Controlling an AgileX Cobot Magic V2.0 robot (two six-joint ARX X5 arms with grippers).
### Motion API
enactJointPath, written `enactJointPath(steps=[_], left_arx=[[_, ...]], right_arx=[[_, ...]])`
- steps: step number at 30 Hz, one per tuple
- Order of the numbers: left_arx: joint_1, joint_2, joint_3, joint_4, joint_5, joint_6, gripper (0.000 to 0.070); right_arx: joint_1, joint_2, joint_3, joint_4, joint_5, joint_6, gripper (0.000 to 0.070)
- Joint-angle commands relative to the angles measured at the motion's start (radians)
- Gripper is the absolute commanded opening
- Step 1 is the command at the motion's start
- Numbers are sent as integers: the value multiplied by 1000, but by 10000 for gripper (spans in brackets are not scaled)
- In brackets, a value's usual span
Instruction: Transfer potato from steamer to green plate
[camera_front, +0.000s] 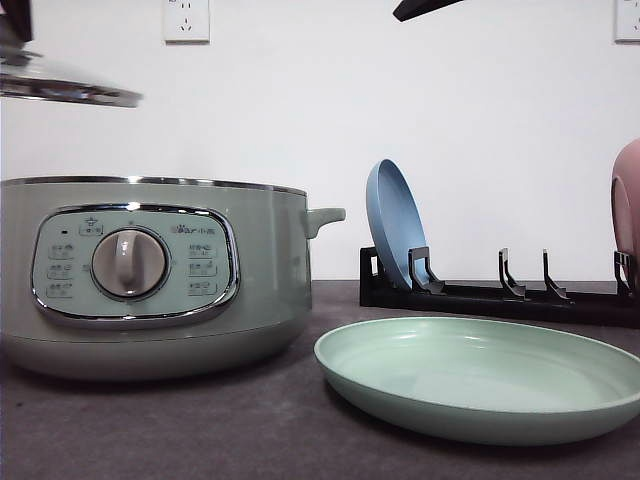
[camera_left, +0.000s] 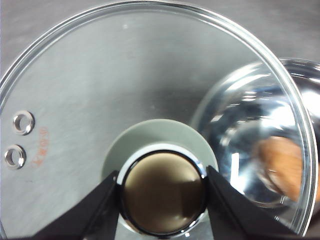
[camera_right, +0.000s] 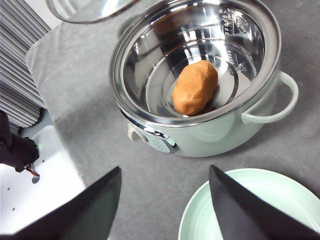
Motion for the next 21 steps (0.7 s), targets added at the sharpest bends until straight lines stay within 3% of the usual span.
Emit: enactJointPath(steps=[1, 9, 13, 21], left_arx=[[12, -6, 28, 22, -2, -9, 9], [54, -6, 28, 19, -2, -6, 9], [58, -6, 28, 20, -2, -6, 9], [58, -6, 28, 21, -2, -6, 9]], right_arx=[[9, 15, 15, 17, 0, 26, 347], [32, 113, 113, 11, 0, 45, 355], [62, 230, 252, -22, 1, 44, 399], [126, 507, 574, -93, 70, 24, 404]])
